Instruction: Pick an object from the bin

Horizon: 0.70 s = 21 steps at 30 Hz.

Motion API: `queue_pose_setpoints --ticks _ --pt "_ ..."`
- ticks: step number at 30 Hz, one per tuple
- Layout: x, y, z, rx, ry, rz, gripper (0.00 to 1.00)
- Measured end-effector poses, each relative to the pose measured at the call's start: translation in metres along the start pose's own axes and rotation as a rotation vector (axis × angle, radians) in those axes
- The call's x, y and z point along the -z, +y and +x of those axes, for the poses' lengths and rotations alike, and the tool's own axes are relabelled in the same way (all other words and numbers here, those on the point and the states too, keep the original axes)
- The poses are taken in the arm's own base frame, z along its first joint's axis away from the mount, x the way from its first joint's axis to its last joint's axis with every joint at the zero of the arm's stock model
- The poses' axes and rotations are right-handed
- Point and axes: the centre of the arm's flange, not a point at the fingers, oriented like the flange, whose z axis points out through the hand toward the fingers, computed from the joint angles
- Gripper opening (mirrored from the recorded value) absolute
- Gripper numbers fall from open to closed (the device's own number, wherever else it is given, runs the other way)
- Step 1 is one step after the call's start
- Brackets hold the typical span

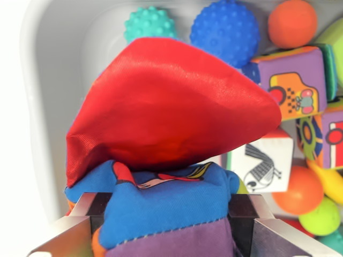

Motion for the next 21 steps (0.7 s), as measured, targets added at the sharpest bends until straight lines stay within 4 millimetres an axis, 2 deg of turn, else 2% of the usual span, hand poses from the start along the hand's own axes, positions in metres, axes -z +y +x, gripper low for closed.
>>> queue_pose_setpoints --ticks 11,21 --pt "0.022 0.0 0.0 0.0 0.0 0.0 0.0" --pt "0.026 0.0 0.0 0.0 0.0 -0.001 0.0"
